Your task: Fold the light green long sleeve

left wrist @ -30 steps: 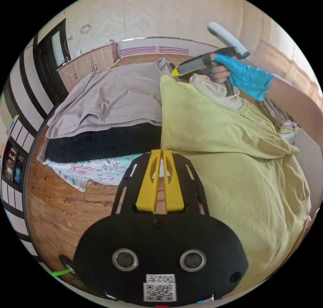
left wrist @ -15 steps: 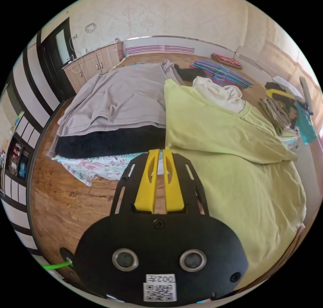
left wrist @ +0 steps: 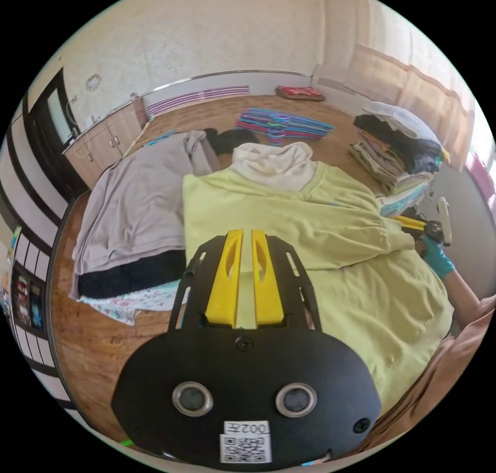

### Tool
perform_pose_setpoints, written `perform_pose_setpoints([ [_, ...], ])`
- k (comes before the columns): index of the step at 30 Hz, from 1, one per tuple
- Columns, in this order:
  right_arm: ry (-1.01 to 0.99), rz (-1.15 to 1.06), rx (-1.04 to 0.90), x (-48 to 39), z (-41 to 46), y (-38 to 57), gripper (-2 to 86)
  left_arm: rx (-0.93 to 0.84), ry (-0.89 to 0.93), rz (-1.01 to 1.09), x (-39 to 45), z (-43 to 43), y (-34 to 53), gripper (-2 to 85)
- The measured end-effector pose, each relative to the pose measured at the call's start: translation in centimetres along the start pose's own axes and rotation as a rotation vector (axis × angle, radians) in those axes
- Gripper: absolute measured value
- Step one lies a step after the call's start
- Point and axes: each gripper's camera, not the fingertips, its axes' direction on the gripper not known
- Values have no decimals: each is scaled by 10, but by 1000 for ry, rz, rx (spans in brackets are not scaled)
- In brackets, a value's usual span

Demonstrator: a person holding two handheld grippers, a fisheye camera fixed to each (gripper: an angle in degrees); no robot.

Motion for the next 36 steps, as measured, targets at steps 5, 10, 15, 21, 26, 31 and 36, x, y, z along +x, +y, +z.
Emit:
perform_pose_setpoints([
  [5,-106,-4,21,37,18,24,128,-2,79,66,44,-2,-41,-1],
  [10,-191,53,50,70,31,41,128,-15,96,100,83,-2,-77,9],
  [15,-194,139,67,100,29,62,44,-42,107,146,123,2,-114,14],
  [21,-176,230,120,137,-6,94,15,-59,145,251,171,7,-158,13],
  [26,-132,246,241,166,-57,109,5,-73,201,338,212,20,-194,12],
  [31,-15,168,274,177,-82,109,1,-107,257,412,252,41,-235,15],
  [36,82,99,289,186,-88,108,4,-145,288,465,291,61,-278,24],
])
